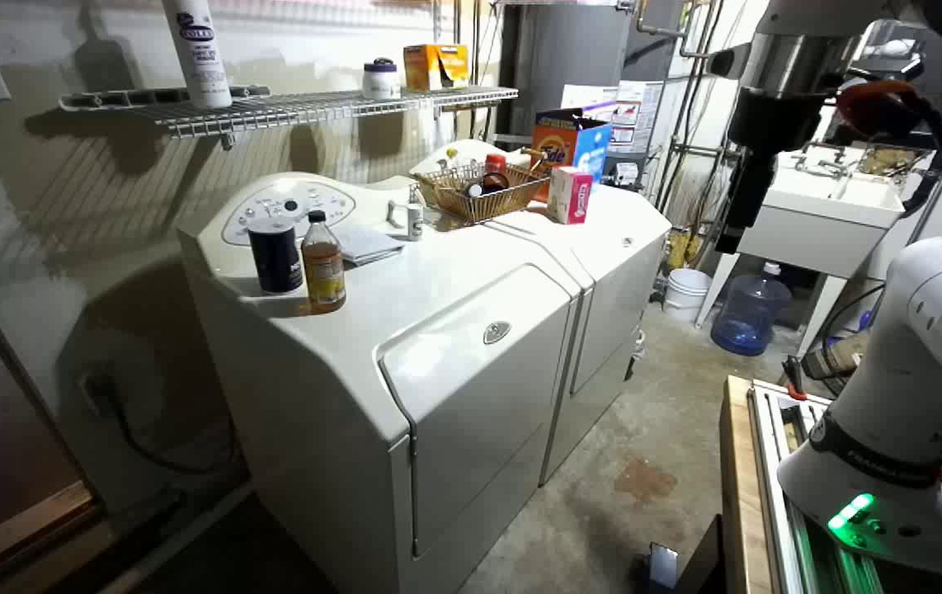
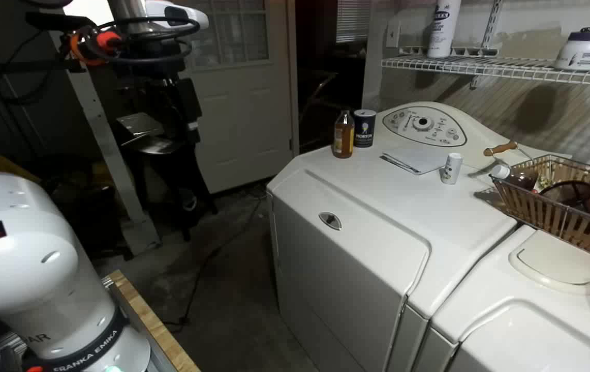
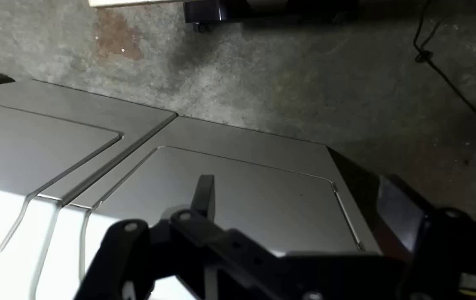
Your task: Open the washing machine to the left
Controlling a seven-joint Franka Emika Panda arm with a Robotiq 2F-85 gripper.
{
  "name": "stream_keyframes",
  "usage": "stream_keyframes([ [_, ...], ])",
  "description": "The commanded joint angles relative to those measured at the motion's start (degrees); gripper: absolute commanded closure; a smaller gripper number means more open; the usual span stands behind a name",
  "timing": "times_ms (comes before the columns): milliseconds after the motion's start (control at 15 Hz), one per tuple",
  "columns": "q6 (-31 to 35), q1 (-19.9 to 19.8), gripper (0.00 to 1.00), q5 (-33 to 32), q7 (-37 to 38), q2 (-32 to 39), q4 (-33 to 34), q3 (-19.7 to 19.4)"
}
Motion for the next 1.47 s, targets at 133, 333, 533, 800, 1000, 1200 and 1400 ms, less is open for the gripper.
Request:
stream_keyframes([
  [133, -0.12, 0.36, 0.00, -0.19, 0.24, 0.10, 0.13, -0.23],
  [333, -0.12, 0.36, 0.00, -0.19, 0.24, 0.10, 0.13, -0.23],
  [533, -0.12, 0.36, 0.00, -0.19, 0.24, 0.10, 0.13, -0.23],
  [800, -0.12, 0.36, 0.00, -0.19, 0.24, 0.10, 0.13, -0.23],
  [1000, 3.90, 1.80, 0.00, -0.37, -5.65, 3.63, 1.16, -3.30],
  [1200, 12.04, 2.76, 0.00, -2.14, -16.04, 10.52, 2.67, -7.75],
  [1400, 21.22, 3.66, 0.00, -3.11, -27.83, 20.04, 4.62, -13.51],
])
